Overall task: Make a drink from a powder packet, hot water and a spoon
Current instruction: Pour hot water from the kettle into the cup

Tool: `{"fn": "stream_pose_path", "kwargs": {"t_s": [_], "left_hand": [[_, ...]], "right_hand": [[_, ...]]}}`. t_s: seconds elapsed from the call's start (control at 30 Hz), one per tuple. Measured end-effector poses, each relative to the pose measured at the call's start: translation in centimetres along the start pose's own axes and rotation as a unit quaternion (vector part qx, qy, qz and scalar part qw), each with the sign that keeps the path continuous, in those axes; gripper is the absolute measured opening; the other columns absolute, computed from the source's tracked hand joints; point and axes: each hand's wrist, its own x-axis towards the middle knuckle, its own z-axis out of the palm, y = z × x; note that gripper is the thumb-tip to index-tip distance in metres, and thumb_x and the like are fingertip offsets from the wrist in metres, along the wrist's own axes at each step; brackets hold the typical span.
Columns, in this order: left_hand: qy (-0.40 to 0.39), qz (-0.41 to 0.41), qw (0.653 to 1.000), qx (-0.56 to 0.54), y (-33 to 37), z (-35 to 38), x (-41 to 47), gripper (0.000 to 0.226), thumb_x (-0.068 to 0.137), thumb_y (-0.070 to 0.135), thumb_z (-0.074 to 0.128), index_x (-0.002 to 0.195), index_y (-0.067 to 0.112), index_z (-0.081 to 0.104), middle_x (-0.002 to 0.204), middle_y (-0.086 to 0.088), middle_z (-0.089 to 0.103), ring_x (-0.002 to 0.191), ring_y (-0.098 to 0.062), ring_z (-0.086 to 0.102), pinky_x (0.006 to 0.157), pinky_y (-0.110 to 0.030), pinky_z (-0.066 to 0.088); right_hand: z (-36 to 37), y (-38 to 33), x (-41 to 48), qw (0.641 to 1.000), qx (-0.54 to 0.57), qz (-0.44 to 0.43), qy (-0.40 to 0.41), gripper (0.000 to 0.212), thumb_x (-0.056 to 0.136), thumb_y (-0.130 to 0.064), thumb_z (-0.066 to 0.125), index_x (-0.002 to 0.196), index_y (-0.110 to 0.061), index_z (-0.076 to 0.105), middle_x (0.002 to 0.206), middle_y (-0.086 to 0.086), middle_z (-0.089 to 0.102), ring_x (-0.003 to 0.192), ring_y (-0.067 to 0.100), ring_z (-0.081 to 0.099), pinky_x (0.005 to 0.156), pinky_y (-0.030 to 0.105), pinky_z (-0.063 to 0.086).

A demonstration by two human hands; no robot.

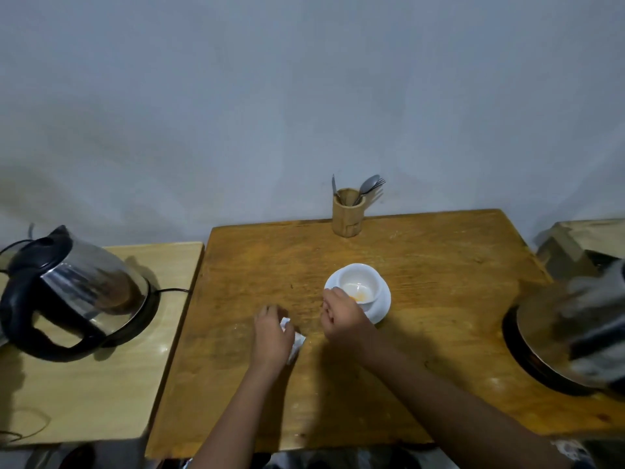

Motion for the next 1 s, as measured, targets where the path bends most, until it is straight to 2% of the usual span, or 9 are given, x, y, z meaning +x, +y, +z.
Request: {"fn": "stream_pose_path", "kwargs": {"t_s": [0.1, 0.17, 0.3, 0.37, 0.5, 0.63, 0.8, 0.9, 1.0], "left_hand": [[-0.021, 0.028, 0.999, -0.017, 2.7, 0.8, 0.4, 0.029, 0.086, 0.007, 0.056, 0.112, -0.002, 0.058, 0.115, -0.022, 0.06, 0.111, -0.035, 0.053, 0.092, -0.035, 0.04], [-0.044, 0.045, 0.998, -0.033, 4.4, 1.6, 0.6, 0.034, 0.087, 0.007, 0.054, 0.12, -0.002, 0.054, 0.122, -0.021, 0.059, 0.115, -0.034, 0.053, 0.094, -0.033, 0.04], [-0.064, 0.081, 0.993, -0.064, 6.6, 3.4, 1.2, 0.026, 0.09, 0.006, 0.048, 0.113, -0.005, 0.056, 0.114, -0.021, 0.06, 0.11, -0.036, 0.055, 0.082, -0.027, 0.034], [-0.063, 0.076, 0.992, -0.08, 7.1, 4.3, 1.5, 0.024, 0.094, 0.011, 0.044, 0.107, -0.001, 0.059, 0.107, -0.019, 0.062, 0.104, -0.035, 0.058, 0.078, -0.03, 0.036], [-0.057, 0.05, 0.993, -0.085, 7.7, 5.6, 1.8, 0.029, 0.095, 0.012, 0.04, 0.114, 0.0, 0.058, 0.116, -0.022, 0.062, 0.105, -0.036, 0.057, 0.087, -0.04, 0.044], [-0.036, 0.055, 0.995, -0.076, 7.9, 6.4, 1.6, 0.029, 0.096, 0.008, 0.037, 0.114, -0.004, 0.056, 0.118, -0.026, 0.058, 0.107, -0.039, 0.054, 0.089, -0.043, 0.043], [-0.024, 0.05, 0.996, -0.071, 7.6, 6.9, 1.2, 0.032, 0.098, 0.012, 0.034, 0.117, -0.004, 0.054, 0.119, -0.026, 0.057, 0.108, -0.038, 0.053, 0.089, -0.045, 0.043], [-0.02, 0.052, 0.995, -0.081, 7.7, 7.0, 0.9, 0.032, 0.098, 0.012, 0.034, 0.115, -0.005, 0.054, 0.117, -0.027, 0.057, 0.107, -0.039, 0.053, 0.088, -0.045, 0.042], [-0.021, 0.047, 0.996, -0.077, 7.7, 7.0, 0.8, 0.032, 0.098, 0.011, 0.033, 0.116, -0.006, 0.054, 0.117, -0.028, 0.057, 0.108, -0.041, 0.053, 0.089, -0.047, 0.043]], "right_hand": [[-5.7, 0.8, 1.1, 0.997, 0.006, 0.023, 0.074, 0.026, 0.09, -0.013, 0.041, 0.107, -0.003, 0.059, 0.1, 0.01, 0.062, 0.088, 0.019, 0.056, 0.075, 0.021, 0.038], [-10.2, 1.9, 1.4, 0.989, 0.002, 0.045, 0.14, 0.023, 0.091, -0.011, 0.045, 0.108, -0.007, 0.059, 0.099, 0.004, 0.059, 0.084, 0.015, 0.054, 0.074, 0.022, 0.039], [-18.6, 4.7, -0.1, 0.958, -0.049, 0.084, 0.27, 0.019, 0.09, -0.009, 0.049, 0.103, -0.006, 0.062, 0.091, 0.0, 0.056, 0.083, 0.013, 0.053, 0.071, 0.027, 0.043], [-22.2, 6.3, -1.8, 0.938, -0.07, 0.118, 0.318, 0.018, 0.09, -0.009, 0.05, 0.103, -0.005, 0.062, 0.095, 0.006, 0.061, 0.088, 0.02, 0.056, 0.075, 0.029, 0.043], [-27.6, 8.9, -6.1, 0.879, -0.102, 0.196, 0.423, 0.019, 0.089, -0.01, 0.049, 0.103, -0.006, 0.061, 0.104, 0.013, 0.064, 0.103, 0.028, 0.055, 0.089, 0.036, 0.042], [-30.6, 11.1, -10.3, 0.806, -0.108, 0.27, 0.515, 0.021, 0.09, -0.016, 0.046, 0.102, -0.008, 0.061, 0.106, 0.015, 0.062, 0.105, 0.03, 0.053, 0.09, 0.04, 0.042], [-30.9, 13.9, -14.5, 0.711, -0.008, 0.371, 0.598, 0.025, 0.091, -0.023, 0.042, 0.095, -0.006, 0.06, 0.103, 0.018, 0.064, 0.1, 0.031, 0.056, 0.086, 0.038, 0.043], [-29.8, 14.7, -16.1, 0.65, 0.094, 0.421, 0.626, 0.034, 0.095, -0.031, 0.04, 0.093, -0.008, 0.064, 0.101, 0.017, 0.065, 0.091, 0.023, 0.056, 0.083, 0.032, 0.041], [-28.4, 15.3, -17.5, 0.617, 0.164, 0.442, 0.63, 0.041, 0.095, -0.041, 0.037, 0.086, -0.012, 0.063, 0.09, 0.016, 0.062, 0.087, 0.023, 0.056, 0.079, 0.03, 0.039]]}}
